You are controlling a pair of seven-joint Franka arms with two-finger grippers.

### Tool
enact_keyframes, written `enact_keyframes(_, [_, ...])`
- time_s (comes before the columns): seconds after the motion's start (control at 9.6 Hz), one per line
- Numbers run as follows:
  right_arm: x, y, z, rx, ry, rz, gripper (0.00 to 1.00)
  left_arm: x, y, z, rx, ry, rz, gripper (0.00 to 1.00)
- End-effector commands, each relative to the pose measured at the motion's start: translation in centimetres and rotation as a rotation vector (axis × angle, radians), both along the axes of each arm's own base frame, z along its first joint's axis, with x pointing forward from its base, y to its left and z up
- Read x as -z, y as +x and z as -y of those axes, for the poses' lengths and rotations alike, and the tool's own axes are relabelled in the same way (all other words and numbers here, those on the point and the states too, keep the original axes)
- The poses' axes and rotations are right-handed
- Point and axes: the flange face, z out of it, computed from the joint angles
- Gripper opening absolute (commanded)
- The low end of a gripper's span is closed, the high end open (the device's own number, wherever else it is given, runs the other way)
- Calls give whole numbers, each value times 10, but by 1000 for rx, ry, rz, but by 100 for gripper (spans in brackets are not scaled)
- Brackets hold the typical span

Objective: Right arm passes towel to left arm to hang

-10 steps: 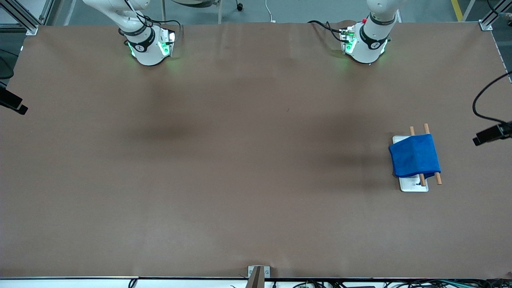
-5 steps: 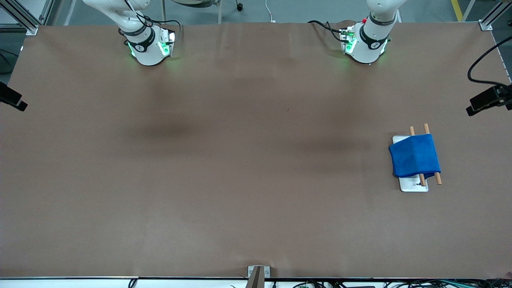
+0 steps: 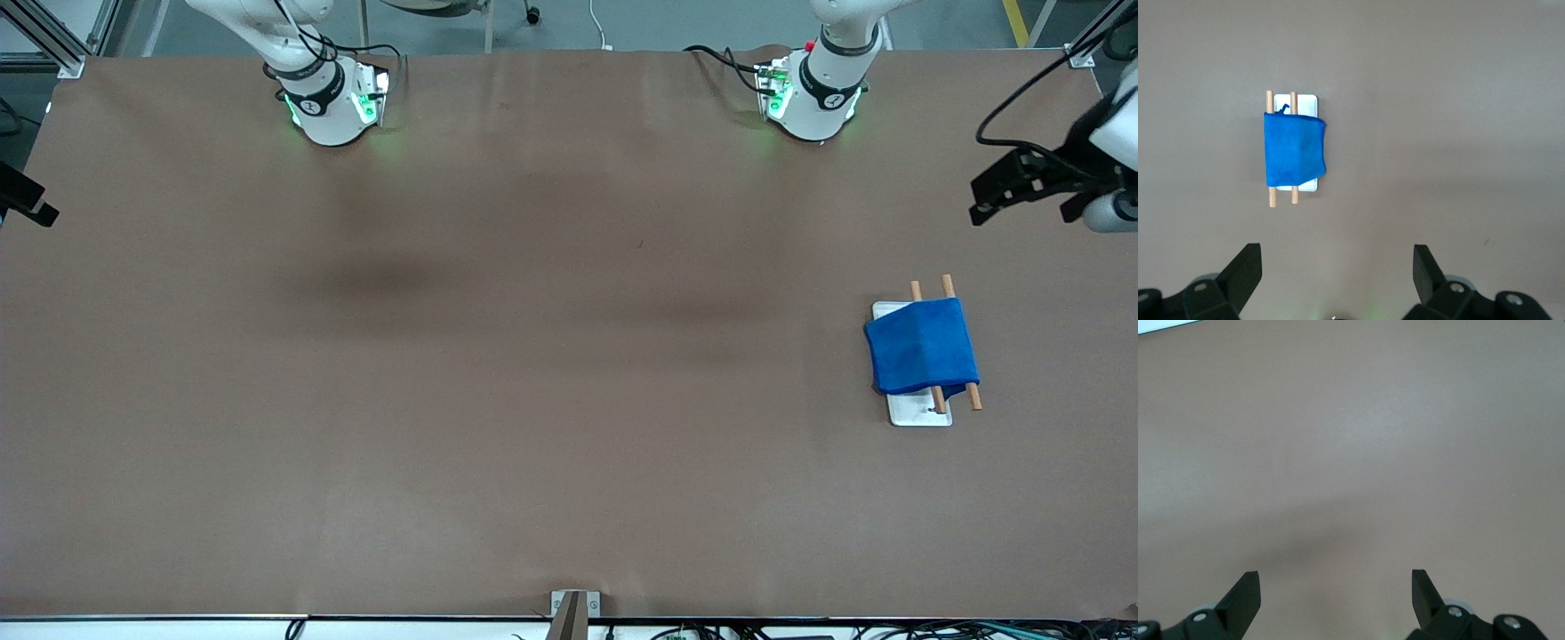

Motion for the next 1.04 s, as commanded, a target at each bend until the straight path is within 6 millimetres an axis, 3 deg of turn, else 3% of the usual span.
enact_keyframes(0.0, [-17,-4,-1,-14,8,35,100,17,-20,-8,55,-6,-43,100])
enact_keyframes(0.31, [-15,-1,0,-18,11,31,100,26,-44,-2,97,1,-16,100])
enact_keyframes(0.94, [-13,1,5,-23,14,26,100,24,-45,0,92,-4,-15,100])
